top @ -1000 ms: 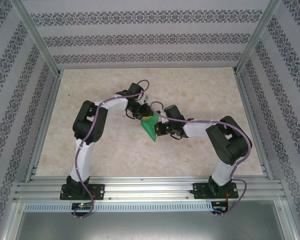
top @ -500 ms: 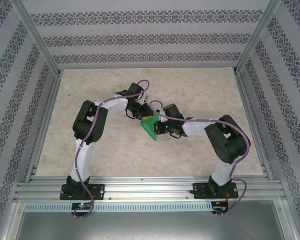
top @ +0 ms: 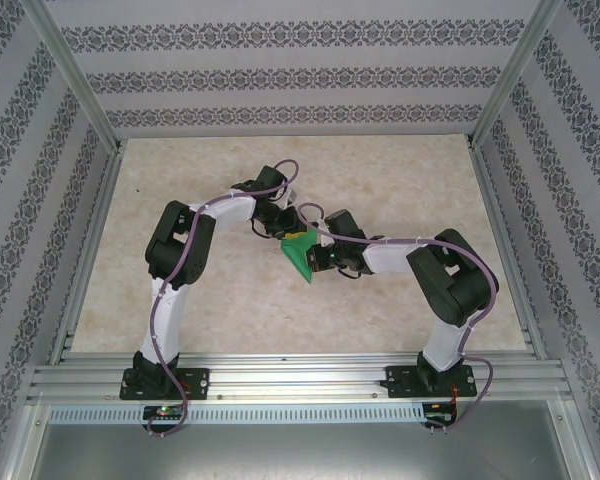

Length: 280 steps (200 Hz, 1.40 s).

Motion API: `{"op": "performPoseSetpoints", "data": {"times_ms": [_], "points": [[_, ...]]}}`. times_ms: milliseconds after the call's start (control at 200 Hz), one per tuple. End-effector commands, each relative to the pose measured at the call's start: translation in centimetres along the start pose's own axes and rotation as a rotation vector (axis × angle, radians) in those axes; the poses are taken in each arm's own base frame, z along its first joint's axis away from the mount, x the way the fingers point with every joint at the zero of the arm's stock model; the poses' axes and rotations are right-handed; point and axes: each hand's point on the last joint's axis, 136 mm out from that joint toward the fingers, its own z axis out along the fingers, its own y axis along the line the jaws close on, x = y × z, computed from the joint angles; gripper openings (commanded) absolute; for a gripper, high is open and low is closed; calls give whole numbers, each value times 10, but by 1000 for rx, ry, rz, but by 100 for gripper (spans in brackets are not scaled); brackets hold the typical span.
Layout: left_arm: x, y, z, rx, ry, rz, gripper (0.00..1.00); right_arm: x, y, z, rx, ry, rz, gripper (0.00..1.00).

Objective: Fold a paper plane with a square sheet of paper (fold left side to right side)
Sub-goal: Third fold the triangle at the center of the table.

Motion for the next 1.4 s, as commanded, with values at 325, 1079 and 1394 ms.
{"op": "performPoseSetpoints", "data": {"times_ms": [325,1079,1394], "points": [[35,44,35,-113,103,-53,33,-4,2,-7,14,-32,-3,0],[36,44,35,-115,107,-49,33,0,-6,-5,28,-23,13,0],[36,44,36,-115,108,-49,33,-2,-8,-2,31,-25,17,0]]}}
